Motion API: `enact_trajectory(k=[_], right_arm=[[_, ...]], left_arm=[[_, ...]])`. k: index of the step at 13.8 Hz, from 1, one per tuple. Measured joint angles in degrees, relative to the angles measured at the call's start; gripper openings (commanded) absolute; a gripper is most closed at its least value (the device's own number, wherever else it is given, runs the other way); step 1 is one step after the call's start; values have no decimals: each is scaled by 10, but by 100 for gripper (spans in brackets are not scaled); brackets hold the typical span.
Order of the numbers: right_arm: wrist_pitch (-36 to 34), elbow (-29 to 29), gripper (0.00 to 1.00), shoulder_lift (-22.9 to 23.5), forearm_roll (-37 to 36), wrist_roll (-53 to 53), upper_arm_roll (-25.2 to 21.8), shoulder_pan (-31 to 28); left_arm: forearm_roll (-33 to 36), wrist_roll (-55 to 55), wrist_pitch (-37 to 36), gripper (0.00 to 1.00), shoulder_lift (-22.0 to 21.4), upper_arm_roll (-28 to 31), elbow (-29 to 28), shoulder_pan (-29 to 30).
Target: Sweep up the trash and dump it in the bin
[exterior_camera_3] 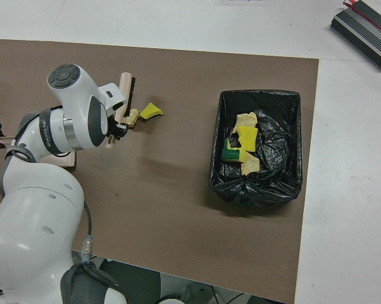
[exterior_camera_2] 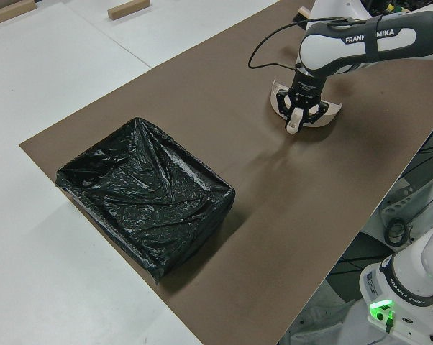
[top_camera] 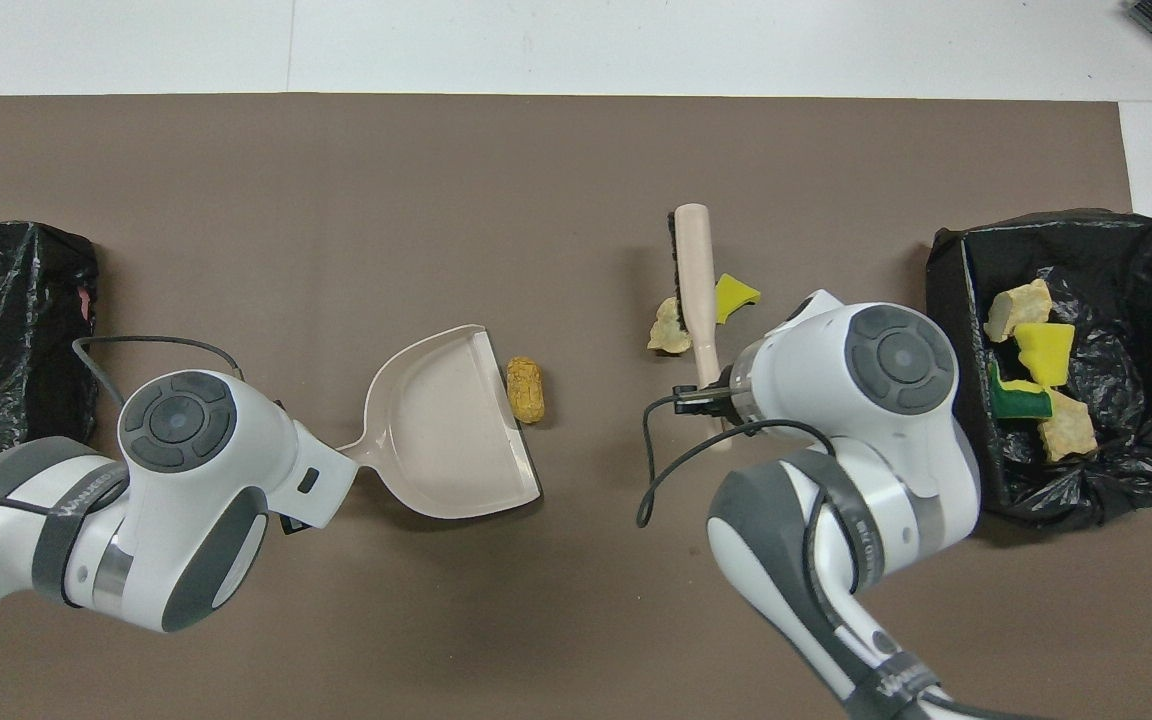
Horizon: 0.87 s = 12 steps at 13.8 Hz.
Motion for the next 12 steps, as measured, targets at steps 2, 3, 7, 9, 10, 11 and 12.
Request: enact_trajectory(k=[2,3,7,9,10,11,12], right_arm=[[-37,19,0,12,-26,-87,-1,-61],[-63,35,0,20,-48,-123,-1,-86],[-100,47,0,50,-104,-154,3,-103],[-100,45,0,60,-104,-154,8,-86],[-99,45,0,65,-104,-150,8,-74],[-96,45,0,71,-104,-135,8,-60],[-90,46,0,77,-104,-109,9,-44]], left_arm=[[0,3,1,0,0,1,0,1],[0,9,1,0,0,2,0,3],[0,29,3,0,0,4,0,13],[0,38,3,0,0,4,0,13],[0,40,3,0,0,4,0,13],[0,40,3,0,0,4,0,13],[0,40,3,0,0,4,-1,13]])
